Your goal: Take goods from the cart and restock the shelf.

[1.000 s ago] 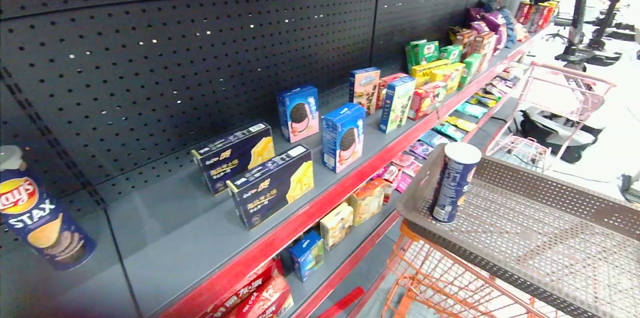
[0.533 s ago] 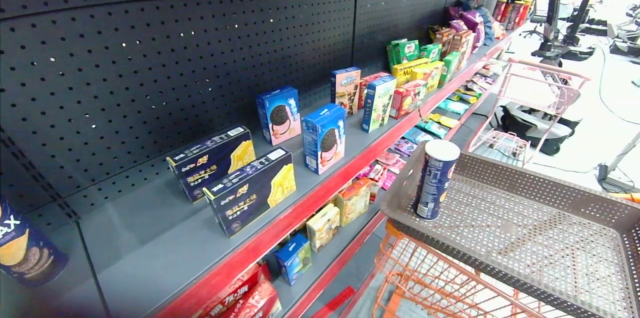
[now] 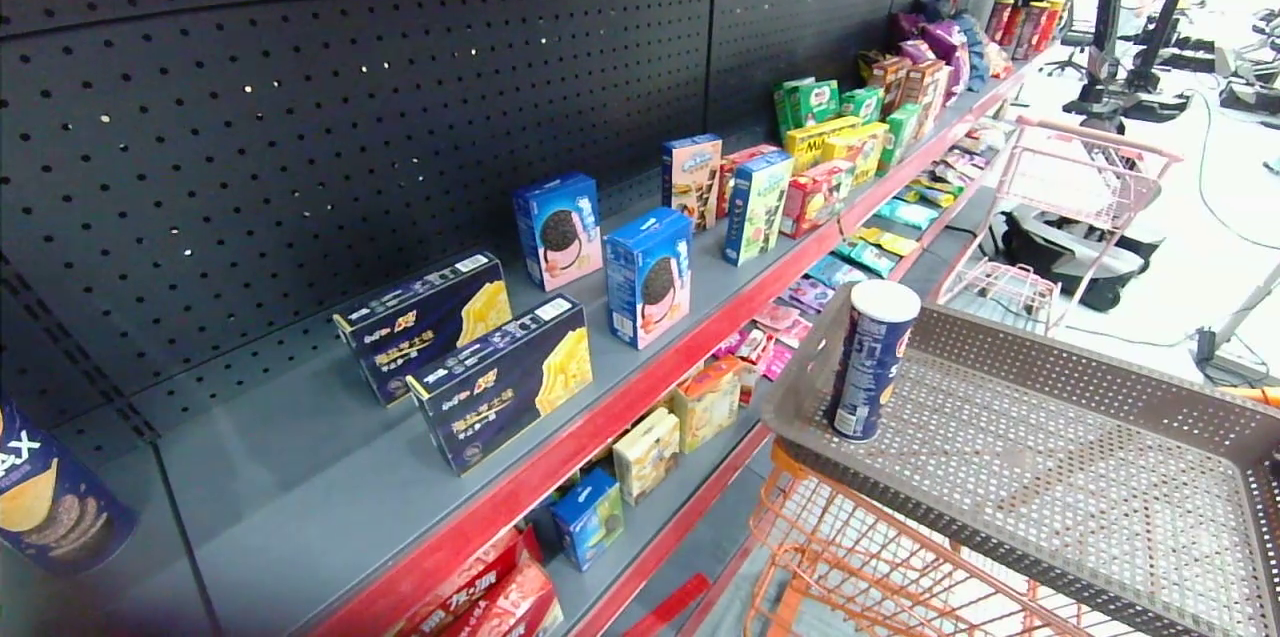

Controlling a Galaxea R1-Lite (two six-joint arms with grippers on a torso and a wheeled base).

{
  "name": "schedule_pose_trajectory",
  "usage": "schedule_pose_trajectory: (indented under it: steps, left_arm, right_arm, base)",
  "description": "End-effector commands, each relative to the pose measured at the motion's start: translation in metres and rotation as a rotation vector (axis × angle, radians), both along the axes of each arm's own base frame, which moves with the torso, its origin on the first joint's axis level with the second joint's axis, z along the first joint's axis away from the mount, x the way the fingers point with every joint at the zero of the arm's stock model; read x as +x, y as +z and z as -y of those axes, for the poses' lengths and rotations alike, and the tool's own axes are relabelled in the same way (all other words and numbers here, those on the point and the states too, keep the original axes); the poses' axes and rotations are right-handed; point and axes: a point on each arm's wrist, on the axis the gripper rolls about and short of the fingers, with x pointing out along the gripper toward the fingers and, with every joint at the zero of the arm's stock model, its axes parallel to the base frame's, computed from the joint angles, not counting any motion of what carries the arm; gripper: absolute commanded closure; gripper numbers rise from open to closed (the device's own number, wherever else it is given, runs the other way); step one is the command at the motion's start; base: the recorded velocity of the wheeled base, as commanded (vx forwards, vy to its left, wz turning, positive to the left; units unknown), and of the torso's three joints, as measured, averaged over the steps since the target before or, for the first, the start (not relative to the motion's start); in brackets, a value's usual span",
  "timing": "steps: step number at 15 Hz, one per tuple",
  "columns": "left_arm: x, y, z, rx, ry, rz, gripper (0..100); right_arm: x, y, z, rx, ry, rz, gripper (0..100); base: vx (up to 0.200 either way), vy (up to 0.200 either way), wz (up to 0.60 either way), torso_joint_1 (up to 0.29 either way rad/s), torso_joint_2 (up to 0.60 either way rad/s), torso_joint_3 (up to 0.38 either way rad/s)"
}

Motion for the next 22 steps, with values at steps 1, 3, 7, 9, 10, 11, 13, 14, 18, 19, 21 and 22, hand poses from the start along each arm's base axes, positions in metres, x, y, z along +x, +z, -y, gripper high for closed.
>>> schedule_pose_trajectory:
  steps: [1, 3, 7, 9, 10, 11, 13, 14, 18, 19, 21, 22]
  left_arm:
    - [0.0, 0.0, 0.0, -0.001, 0.001, 0.0, 0]
    - [0.0, 0.0, 0.0, 0.001, -0.001, 0.0, 0]
    - [0.0, 0.0, 0.0, 0.001, 0.001, 0.0, 0]
    - [0.0, 0.0, 0.0, -0.001, 0.001, 0.0, 0]
    - [0.0, 0.0, 0.0, 0.001, -0.001, 0.0, 0]
    - [0.0, 0.0, 0.0, -0.001, -0.001, 0.0, 0]
    - [0.0, 0.0, 0.0, -0.001, -0.001, 0.0, 0]
    - [0.0, 0.0, 0.0, -0.001, -0.001, 0.0, 0]
    - [0.0, 0.0, 0.0, -0.001, 0.001, 0.0, 0]
    - [0.0, 0.0, 0.0, -0.001, -0.001, 0.0, 0]
    - [0.0, 0.0, 0.0, -0.001, -0.001, 0.0, 0]
    - [0.0, 0.0, 0.0, -0.001, 0.001, 0.0, 0]
  right_arm:
    - [0.037, -0.009, 0.005, 0.06, 0.074, -0.053, 0]
    - [0.058, -0.007, 0.011, 0.056, 0.155, -0.028, 0]
    - [0.079, -0.018, 0.02, 0.035, 0.2, -0.107, 0]
    - [0.098, -0.027, 0.022, 0.074, 0.267, -0.155, 0]
    - [0.106, -0.028, 0.023, 0.074, 0.277, -0.152, 0]
    - [0.116, -0.028, 0.024, 0.069, 0.301, -0.129, 0]
    - [0.129, -0.034, 0.024, 0.059, 0.412, -0.104, 0]
    - [0.132, -0.04, 0.025, 0.036, 0.451, -0.106, 0]
    - [0.163, -0.076, 0.026, -0.071, 0.596, -0.106, 0]
    - [0.169, -0.079, 0.022, -0.074, 0.617, -0.109, 0]
    - [0.193, -0.087, 0.008, -0.097, 0.677, -0.071, 0]
    - [0.204, -0.086, -0.003, -0.105, 0.717, -0.043, 0]
  base:
    - [0.0, 0.0, 0.0, 0.0, 0.0, 0.0]
    - [0.0, 0.0, 0.0, 0.0, 0.0, 0.0]
    - [0.0, 0.0, 0.0, 0.0, 0.0, 0.0]
    - [0.0, 0.0, 0.0, 0.0, 0.0, 0.0]
    - [0.0, 0.0, 0.0, 0.0, 0.0, 0.0]
    - [0.0, 0.0, 0.0, 0.0, 0.0, 0.0]
    - [0.0, 0.0, 0.0, 0.0, 0.0, 0.0]
    - [0.0, 0.0, 0.0, 0.0, 0.0, 0.0]
    - [0.0, 0.0, 0.0, 0.0, 0.0, 0.0]
    - [0.0, 0.0, 0.0, 0.0, 0.0, 0.0]
    - [0.0, 0.0, 0.0, 0.0, 0.0, 0.0]
    - [0.0, 0.0, 0.0, 0.0, 0.0, 0.0]
